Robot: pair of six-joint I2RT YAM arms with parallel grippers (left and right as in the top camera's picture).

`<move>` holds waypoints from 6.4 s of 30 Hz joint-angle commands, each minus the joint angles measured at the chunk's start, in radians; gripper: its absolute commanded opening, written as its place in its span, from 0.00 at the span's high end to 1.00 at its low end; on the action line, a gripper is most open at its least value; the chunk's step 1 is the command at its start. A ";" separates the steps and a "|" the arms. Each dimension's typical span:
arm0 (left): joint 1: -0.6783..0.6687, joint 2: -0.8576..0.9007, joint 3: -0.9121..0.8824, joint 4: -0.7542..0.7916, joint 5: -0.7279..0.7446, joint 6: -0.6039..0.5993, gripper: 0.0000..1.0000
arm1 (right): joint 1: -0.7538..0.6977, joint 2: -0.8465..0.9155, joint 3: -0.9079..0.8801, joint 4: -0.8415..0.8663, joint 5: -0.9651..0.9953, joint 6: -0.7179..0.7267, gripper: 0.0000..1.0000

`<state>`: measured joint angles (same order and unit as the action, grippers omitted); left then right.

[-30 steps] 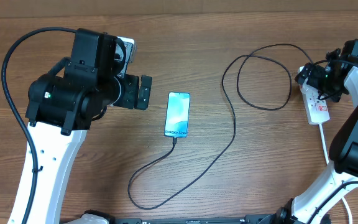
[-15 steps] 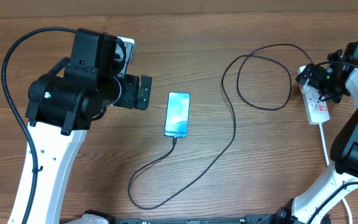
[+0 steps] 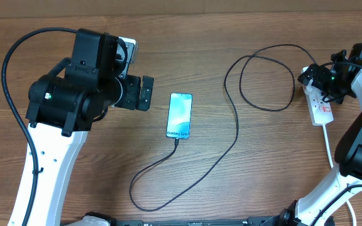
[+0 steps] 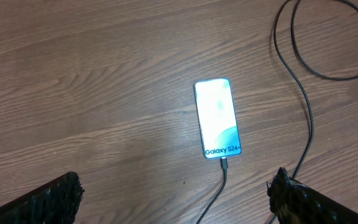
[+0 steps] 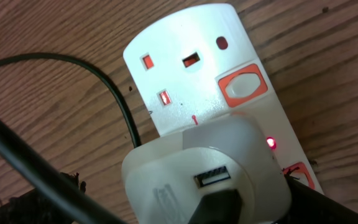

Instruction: Plug charger to phone and switch on socket

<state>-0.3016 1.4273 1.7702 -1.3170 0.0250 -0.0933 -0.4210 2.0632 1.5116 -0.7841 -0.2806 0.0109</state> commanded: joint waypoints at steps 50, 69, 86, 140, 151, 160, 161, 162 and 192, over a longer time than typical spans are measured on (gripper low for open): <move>-0.006 0.006 0.012 0.000 -0.007 0.027 0.00 | -0.015 -0.745 0.027 -0.440 0.180 0.251 0.00; -0.006 0.006 0.012 0.000 -0.007 0.027 0.01 | -0.015 -0.827 0.027 -0.486 0.179 0.251 0.00; -0.006 0.006 0.012 0.000 -0.007 0.027 0.00 | -0.015 -0.804 0.027 -0.486 0.179 0.251 0.00; -0.007 -0.315 -0.521 0.558 -0.066 0.092 0.00 | -0.015 -0.804 0.027 -0.486 0.179 0.251 0.00; -0.006 -0.621 -0.986 1.183 -0.065 0.261 0.01 | -0.015 -0.804 0.027 -0.486 0.179 0.251 0.00; 0.005 -0.855 -1.307 1.595 0.026 0.451 0.00 | -0.015 -0.804 0.027 -0.486 0.179 0.251 0.00; 0.012 -0.872 -1.329 1.619 0.050 0.468 0.00 | -0.015 -0.804 0.027 -0.486 0.179 0.251 0.01; 0.021 -0.891 -1.355 1.641 0.077 0.484 0.00 | -0.015 -0.804 0.027 -0.486 0.179 0.251 0.00; 0.264 -1.322 -1.765 1.603 0.182 0.207 0.00 | -0.015 -0.804 0.027 -0.486 0.179 0.251 0.00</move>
<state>-0.0563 0.1448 0.0219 0.3325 0.2344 0.1993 -0.4320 1.2598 1.5272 -1.2747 -0.1143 0.2588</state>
